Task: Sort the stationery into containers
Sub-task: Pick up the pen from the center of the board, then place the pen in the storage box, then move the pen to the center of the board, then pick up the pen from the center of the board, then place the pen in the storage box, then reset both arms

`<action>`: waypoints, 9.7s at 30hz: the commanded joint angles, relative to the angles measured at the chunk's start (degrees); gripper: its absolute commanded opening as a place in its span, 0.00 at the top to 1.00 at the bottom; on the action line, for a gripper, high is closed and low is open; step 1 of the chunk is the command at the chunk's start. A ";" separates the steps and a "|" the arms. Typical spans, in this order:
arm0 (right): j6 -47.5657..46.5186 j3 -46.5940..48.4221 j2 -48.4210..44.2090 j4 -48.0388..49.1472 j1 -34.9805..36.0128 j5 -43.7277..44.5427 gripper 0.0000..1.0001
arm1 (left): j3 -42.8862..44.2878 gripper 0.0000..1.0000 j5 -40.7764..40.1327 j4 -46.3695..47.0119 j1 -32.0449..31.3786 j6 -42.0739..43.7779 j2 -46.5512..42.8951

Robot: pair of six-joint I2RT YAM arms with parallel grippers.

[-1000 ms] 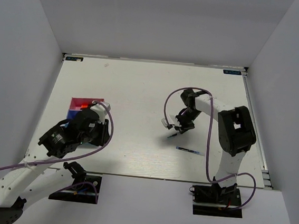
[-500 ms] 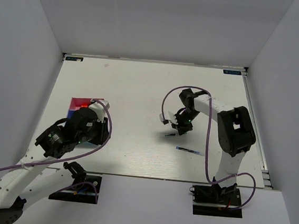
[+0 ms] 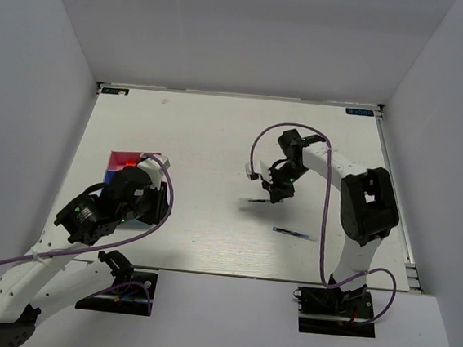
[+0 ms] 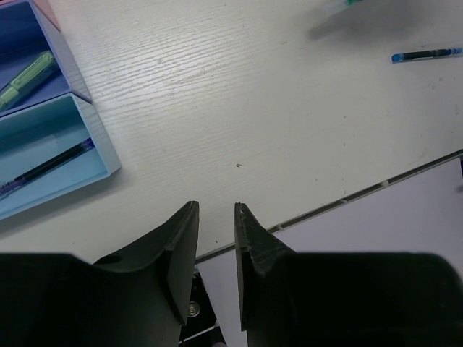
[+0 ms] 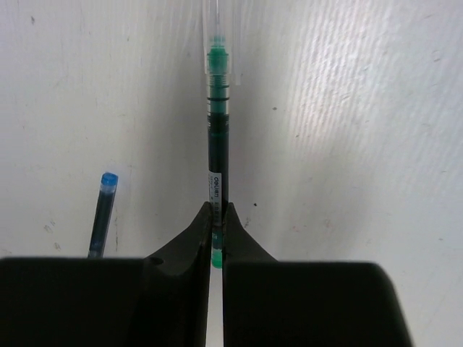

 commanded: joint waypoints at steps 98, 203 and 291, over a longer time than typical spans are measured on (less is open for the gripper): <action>59.06 -15.80 -37.82 12.28 -18.29 -3.30 0.68 | 34.97 0.00 27.40 11.86 -16.15 32.43 57.71; 59.23 -23.18 -42.92 11.66 -54.25 -37.66 0.84 | 7.47 1.00 3.41 21.88 -25.12 30.76 60.31; 58.45 -15.20 -43.56 23.45 -40.64 2.80 0.38 | 0.88 0.00 17.45 15.20 8.13 16.26 15.07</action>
